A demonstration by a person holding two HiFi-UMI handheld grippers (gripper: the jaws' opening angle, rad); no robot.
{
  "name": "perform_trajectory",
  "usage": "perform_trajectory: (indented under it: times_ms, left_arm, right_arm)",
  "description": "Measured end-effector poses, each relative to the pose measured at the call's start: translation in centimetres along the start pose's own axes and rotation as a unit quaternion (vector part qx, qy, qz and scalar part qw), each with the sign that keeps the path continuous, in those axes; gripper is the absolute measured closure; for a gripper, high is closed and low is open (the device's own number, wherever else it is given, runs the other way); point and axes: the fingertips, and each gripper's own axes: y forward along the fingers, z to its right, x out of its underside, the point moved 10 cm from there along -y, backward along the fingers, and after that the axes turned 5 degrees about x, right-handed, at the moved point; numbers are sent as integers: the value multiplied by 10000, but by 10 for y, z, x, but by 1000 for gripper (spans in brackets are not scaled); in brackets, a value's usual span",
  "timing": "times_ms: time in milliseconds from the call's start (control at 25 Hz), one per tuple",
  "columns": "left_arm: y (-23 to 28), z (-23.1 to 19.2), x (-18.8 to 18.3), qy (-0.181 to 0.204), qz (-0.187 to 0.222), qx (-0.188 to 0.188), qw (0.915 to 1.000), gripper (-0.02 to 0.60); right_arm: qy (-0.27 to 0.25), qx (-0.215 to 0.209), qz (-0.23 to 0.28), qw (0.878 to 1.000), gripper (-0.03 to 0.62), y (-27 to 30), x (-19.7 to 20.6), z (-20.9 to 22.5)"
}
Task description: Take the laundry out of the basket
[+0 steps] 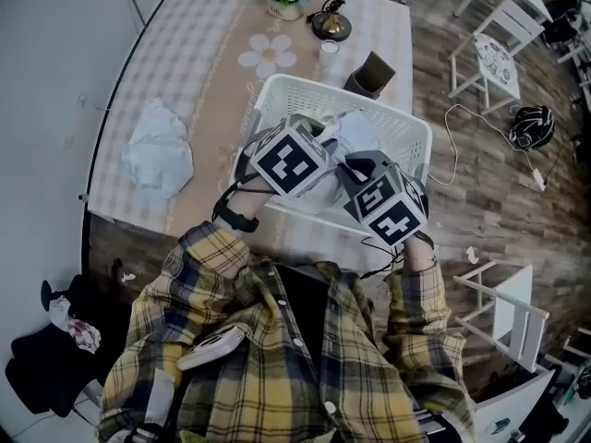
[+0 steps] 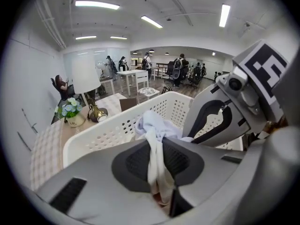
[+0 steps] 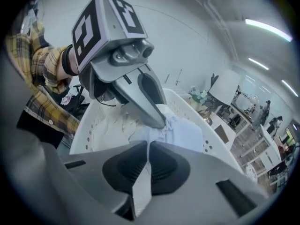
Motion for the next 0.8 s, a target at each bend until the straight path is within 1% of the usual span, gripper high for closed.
perform_trajectory:
  times_ms: [120, 240, 480, 680, 800]
  left_arm:
    - [-10, 5, -11, 9, 205, -26, 9998, 508]
    - [-29, 16, -20, 90, 481, -99, 9988, 508]
    - [-79, 36, -33, 149, 1189, -220, 9925, 508]
    - [-106, 47, -37, 187, 1465, -315, 9885, 508]
    - [-114, 50, -37, 105, 1572, -342, 9869, 508]
  right_arm:
    - [128, 229, 217, 9994, 562, -16, -2, 6]
    - [106, 509, 431, 9977, 562, -39, -10, 4]
    - [-8, 982, 975, 9904, 562, -87, -35, -9]
    - [-193, 1104, 1217, 9862, 562, -107, -47, -16]
    - [-266, 1091, 1333, 9847, 563, -112, -52, -16]
